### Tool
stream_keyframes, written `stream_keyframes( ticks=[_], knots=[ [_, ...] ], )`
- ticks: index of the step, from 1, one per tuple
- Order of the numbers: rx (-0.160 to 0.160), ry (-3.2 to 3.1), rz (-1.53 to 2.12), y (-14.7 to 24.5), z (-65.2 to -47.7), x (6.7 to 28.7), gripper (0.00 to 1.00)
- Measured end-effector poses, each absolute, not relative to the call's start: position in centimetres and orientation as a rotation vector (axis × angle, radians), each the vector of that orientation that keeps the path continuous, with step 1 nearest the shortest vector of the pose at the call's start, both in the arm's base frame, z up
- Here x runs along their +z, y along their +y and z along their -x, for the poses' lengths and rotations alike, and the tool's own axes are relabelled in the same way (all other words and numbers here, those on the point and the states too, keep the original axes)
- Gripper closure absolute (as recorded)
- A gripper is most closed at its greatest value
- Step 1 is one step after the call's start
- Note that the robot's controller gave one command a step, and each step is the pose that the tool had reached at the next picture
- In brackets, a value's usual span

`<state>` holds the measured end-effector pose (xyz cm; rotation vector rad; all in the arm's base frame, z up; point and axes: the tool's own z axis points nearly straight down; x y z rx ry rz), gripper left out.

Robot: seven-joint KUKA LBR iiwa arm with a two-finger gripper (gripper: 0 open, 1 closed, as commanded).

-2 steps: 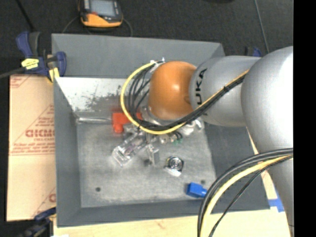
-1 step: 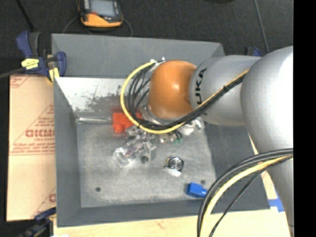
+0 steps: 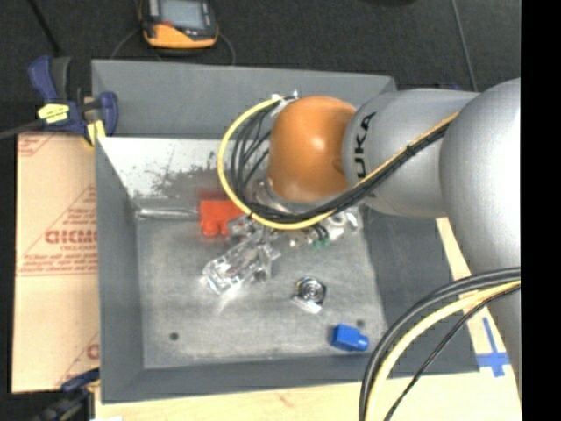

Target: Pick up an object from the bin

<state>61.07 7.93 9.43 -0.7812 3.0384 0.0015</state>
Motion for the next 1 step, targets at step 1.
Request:
stream_keyframes(
  ticks=[1],
  knots=[
    [-0.004,3.037,0.767,7.83,-61.30,16.49,1.00]
  ],
)
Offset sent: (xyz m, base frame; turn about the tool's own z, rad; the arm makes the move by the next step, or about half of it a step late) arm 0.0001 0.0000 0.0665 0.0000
